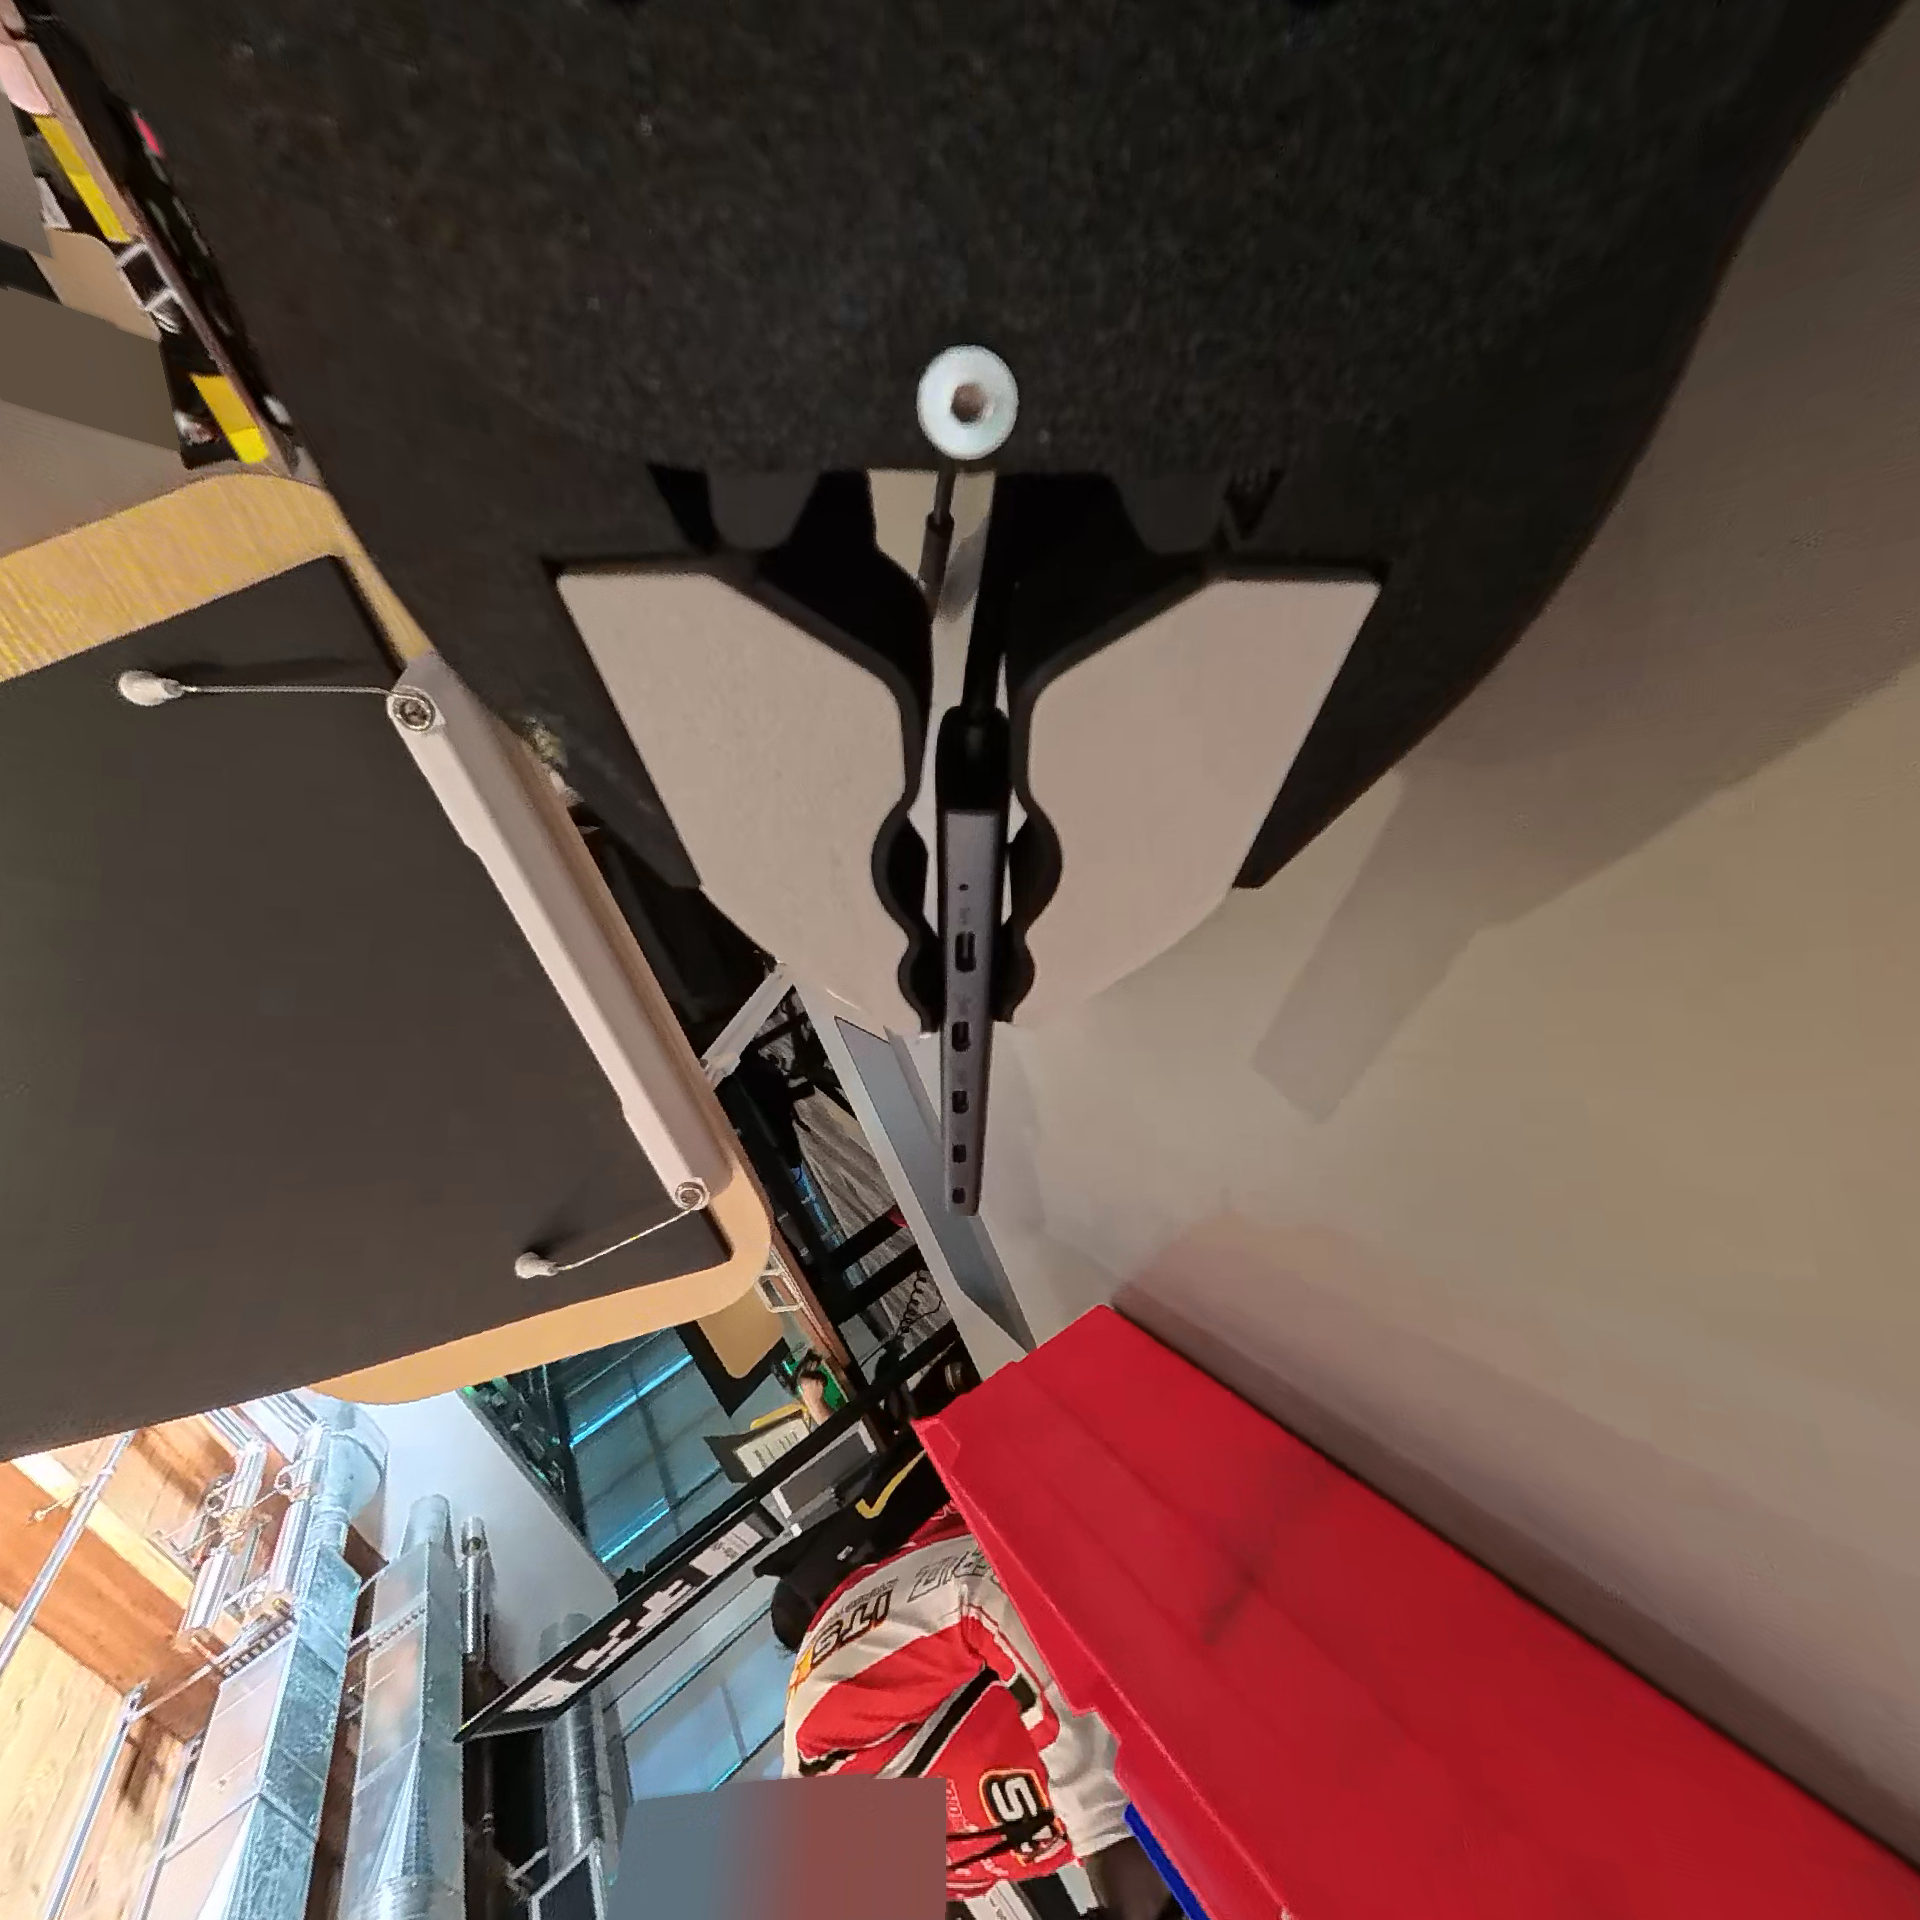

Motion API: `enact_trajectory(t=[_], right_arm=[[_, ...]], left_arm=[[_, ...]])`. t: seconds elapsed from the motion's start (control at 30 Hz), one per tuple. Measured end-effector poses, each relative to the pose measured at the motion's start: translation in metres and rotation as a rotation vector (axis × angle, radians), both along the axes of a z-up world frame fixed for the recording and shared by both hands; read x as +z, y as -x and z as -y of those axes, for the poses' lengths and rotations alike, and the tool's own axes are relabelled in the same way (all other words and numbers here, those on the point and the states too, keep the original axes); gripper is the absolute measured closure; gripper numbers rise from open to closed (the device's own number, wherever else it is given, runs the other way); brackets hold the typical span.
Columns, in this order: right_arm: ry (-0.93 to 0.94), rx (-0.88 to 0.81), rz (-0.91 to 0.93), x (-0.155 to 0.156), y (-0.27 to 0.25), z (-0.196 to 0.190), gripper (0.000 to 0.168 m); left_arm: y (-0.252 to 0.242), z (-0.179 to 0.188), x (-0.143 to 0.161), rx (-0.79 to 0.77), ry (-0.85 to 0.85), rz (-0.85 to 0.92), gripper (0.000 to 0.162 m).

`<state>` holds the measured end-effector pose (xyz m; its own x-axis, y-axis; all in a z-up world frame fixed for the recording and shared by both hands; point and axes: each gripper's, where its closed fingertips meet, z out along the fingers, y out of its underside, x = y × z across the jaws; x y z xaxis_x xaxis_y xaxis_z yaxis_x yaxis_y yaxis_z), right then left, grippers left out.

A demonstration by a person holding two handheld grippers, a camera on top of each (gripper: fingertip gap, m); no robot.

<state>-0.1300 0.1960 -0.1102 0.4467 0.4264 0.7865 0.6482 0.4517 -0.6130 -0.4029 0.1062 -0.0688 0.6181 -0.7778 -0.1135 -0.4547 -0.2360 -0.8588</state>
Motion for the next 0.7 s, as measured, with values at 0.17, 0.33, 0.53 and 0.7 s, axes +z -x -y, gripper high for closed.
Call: enact_trajectory(t=[0.17, 0.33, 0.53, 0.7], right_arm=[[0.009, 0.0, -0.007, 0.0, -0.001, -0.001, 0.159], [0.017, -0.002, -0.007, -0.002, -0.002, -0.001, 0.159], [0.039, 0.004, -0.026, -0.002, -0.003, -0.002, 0.159], [0.047, 0.009, -0.022, -0.003, -0.002, -0.002, 0.159]], left_arm=[[0.005, -0.064, -0.013, -0.138, 0.113, -0.265, 0.127], [-0.012, -0.076, -0.063, -0.269, 0.434, -0.385, 0.129], [-0.01, -0.085, -0.102, -0.281, 0.504, -0.514, 0.138], [-0.008, -0.083, -0.114, -0.281, 0.481, -0.618, 0.149]])
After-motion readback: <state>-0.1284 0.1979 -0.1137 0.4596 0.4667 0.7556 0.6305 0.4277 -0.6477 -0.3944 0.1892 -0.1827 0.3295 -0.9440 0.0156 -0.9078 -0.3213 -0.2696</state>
